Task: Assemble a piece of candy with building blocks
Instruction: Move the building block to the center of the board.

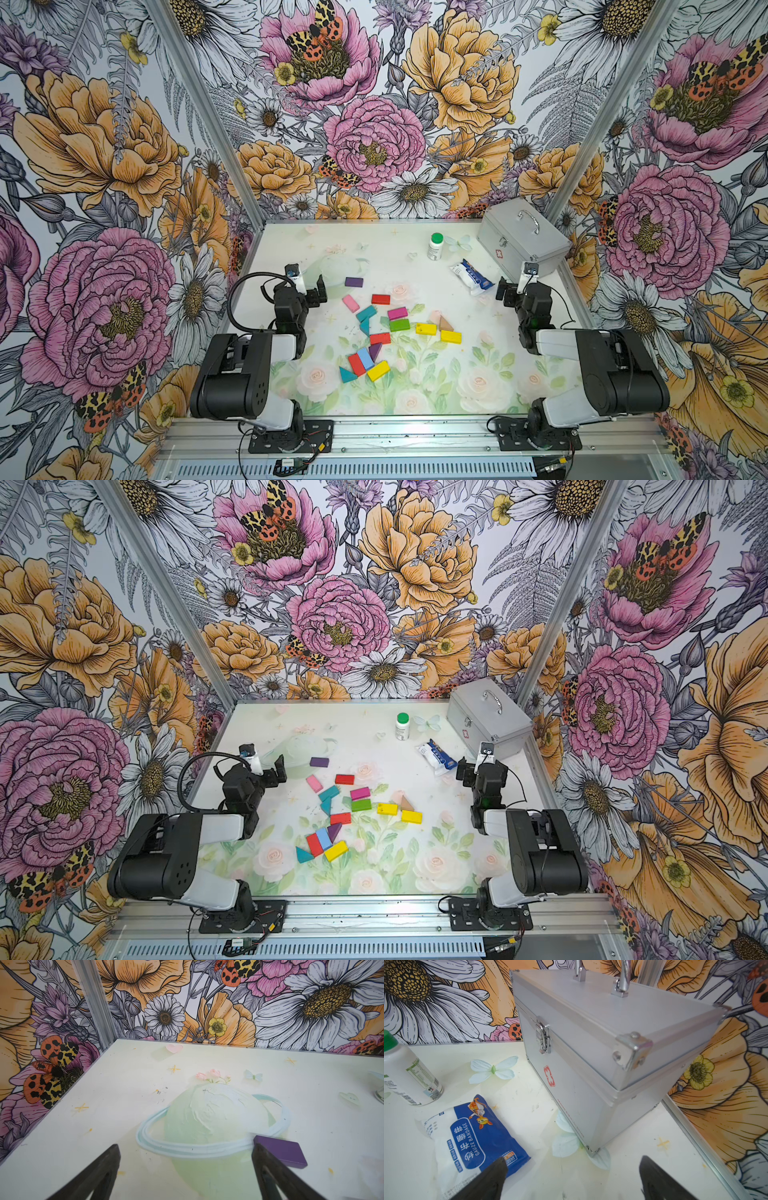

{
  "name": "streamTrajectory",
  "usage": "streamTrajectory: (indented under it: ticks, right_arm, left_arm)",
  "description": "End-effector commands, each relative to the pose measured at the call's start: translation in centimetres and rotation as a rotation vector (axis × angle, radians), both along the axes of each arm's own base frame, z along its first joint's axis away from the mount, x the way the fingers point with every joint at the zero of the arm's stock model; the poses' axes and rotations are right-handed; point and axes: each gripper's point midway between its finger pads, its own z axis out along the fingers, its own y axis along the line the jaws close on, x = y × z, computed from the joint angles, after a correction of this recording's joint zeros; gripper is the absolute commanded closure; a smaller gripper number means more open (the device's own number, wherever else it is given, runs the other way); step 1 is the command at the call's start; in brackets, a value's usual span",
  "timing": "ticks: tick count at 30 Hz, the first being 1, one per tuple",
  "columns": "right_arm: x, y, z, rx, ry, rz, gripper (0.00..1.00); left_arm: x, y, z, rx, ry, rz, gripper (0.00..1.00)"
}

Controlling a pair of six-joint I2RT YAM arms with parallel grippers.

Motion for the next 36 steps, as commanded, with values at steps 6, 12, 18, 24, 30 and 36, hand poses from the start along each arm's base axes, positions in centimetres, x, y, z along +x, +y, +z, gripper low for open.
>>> streamTrajectory:
  ticks: [6, 12, 18, 24, 30, 36]
  right_arm:
    - [-0.8, 4.0, 5.9, 0.184, 0.185, 0.109, 0.0]
    - [-4.1, 13.3, 6.5, 0.295, 0.335, 0.466, 0.0]
    - [-5.3, 18.4, 6.5, 0.279, 0.397, 0.565, 0.0]
    - [-5.9, 22.2, 4.6, 0.252, 0.465, 0.596, 0.0]
    - [-6.9, 25.1, 2.8, 0.24, 0.53, 0.649, 0.0]
    - [-6.8, 26.6, 2.1, 0.239, 0.551, 0.692, 0.0]
  left_arm:
    - [-1.3, -2.9, 6.7, -0.101, 0.214, 0.2, 0.01]
    - [-1.9, -12.0, 4.6, -0.202, 0.576, -0.138, 0.01]
    - [-1.0, -15.3, 2.2, -0.274, 0.755, -0.239, 0.01]
    - [-0.8, -14.9, -3.1, -0.221, 0.923, -0.206, 0.01]
    - [-0.4, -13.3, -5.5, -0.136, 0.973, -0.132, 0.02]
    - [0.6, -12.7, -8.1, -0.111, 1.032, -0.119, 0.01]
